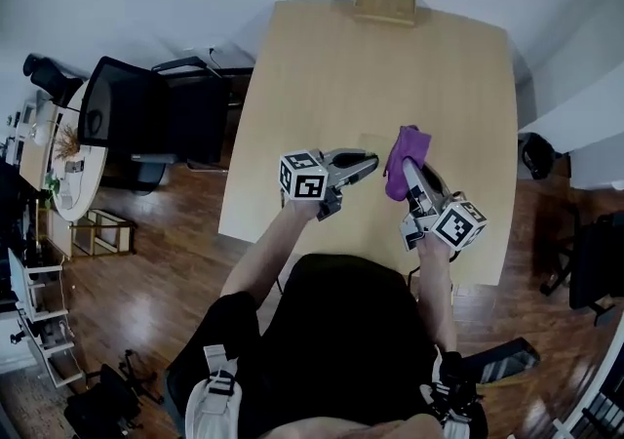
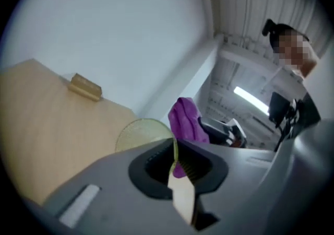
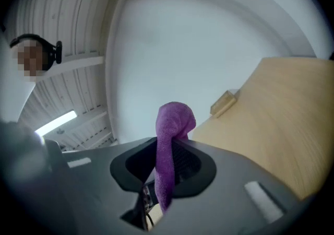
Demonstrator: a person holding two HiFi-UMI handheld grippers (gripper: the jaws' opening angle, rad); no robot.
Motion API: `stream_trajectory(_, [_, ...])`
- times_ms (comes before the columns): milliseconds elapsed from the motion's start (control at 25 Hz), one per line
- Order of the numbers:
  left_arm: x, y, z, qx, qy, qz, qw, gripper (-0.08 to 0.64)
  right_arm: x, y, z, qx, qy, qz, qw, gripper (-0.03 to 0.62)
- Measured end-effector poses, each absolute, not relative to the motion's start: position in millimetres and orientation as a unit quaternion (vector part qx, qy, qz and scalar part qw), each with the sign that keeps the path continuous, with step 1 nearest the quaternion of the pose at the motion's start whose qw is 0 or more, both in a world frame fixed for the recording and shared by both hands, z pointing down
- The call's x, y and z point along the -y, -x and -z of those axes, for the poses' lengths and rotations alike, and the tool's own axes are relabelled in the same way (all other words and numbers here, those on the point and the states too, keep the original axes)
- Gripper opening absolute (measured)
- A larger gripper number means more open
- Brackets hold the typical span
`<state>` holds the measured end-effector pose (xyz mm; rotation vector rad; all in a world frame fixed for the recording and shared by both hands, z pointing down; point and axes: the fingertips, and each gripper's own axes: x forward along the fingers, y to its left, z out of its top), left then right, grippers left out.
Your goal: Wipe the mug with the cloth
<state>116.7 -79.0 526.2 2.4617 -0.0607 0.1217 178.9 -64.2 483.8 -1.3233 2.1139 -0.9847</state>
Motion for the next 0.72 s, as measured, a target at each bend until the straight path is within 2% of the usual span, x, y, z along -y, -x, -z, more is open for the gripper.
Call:
stream_trajectory(200, [77.9,-102.6,-522.1,0.041,-0.921,0.020,0.387,0.041,71.4,-142.1,-471.5,-0.795,0.493,0.322,0.148,0.067])
stream_trajectory(280, [71.6,-100.5,-522.9,0.043,-0.932,0.018,0.359,0.041,72.8,-118.3,-473.4,-0.814,0.487,0.302,0.094,0.066])
stream_trajectory(400, [55.5,-97.2,-524.4,0.041,-0.963,-0.001,0.266,0.041,71.0,-92.6,-489.0,-0.834,0.479,0.274,-0.005,0.066])
stream_trajectory(480, [46.9,-90.6,-524.6,0.034,-0.973,-0.002,0.226,0.041,68.5,-87.9,-495.8,-0.835,0.479,0.268,-0.039,0.066])
stream_trajectory(720, [33.9,-76.2,-526.7,0.026,-0.981,0.019,0.192,0.041,66.5,-143.4,-527.4,-0.787,0.548,0.254,-0.128,0.066])
